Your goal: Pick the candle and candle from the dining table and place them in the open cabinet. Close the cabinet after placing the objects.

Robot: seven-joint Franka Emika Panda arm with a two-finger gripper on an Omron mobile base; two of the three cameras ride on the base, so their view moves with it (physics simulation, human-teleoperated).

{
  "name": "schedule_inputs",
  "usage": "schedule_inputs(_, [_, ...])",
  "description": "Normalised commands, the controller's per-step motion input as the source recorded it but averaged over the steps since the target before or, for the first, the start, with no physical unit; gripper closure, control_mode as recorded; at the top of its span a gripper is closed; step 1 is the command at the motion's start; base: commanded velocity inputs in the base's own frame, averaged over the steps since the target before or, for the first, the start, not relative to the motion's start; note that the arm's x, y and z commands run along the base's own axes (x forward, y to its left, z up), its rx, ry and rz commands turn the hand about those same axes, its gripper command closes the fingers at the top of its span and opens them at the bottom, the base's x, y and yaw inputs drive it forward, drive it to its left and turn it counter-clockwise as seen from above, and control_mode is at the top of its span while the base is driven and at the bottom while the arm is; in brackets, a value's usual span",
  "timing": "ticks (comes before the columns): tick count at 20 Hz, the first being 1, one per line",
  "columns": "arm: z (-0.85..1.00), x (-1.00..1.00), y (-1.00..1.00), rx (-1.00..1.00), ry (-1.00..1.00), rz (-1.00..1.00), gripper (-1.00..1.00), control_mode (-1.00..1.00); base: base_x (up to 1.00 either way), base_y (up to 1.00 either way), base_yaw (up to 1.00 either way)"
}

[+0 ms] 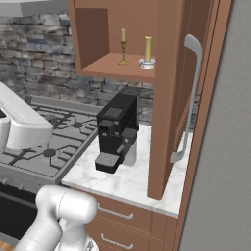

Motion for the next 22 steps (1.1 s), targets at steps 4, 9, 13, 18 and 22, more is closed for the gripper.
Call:
schedule_inputs(4, [0.0, -0.17, 0.03, 0.0, 0.01, 0.0, -1.0, -1.0, 0.0, 0.0, 0.0])
schedule_inputs(9, [0.0, -0.17, 0.03, 0.0, 0.0, 0.0, -1.0, -1.0, 0.0, 0.0, 0.0])
schedule_inputs(13, [0.01, -0.12, 0.01, 0.0, 0.0, 0.0, -1.0, -1.0, 0.0, 0.0, 0.0])
schedule_inputs(18, [0.01, -0.08, 0.0, 0.0, 0.02, 0.0, -1.0, -1.0, 0.0, 0.0, 0.0])
schedule_inputs(22, [0.0, -0.07, 0.0, 0.0, 0.03, 0.0, -1.0, -1.0, 0.0, 0.0, 0.0])
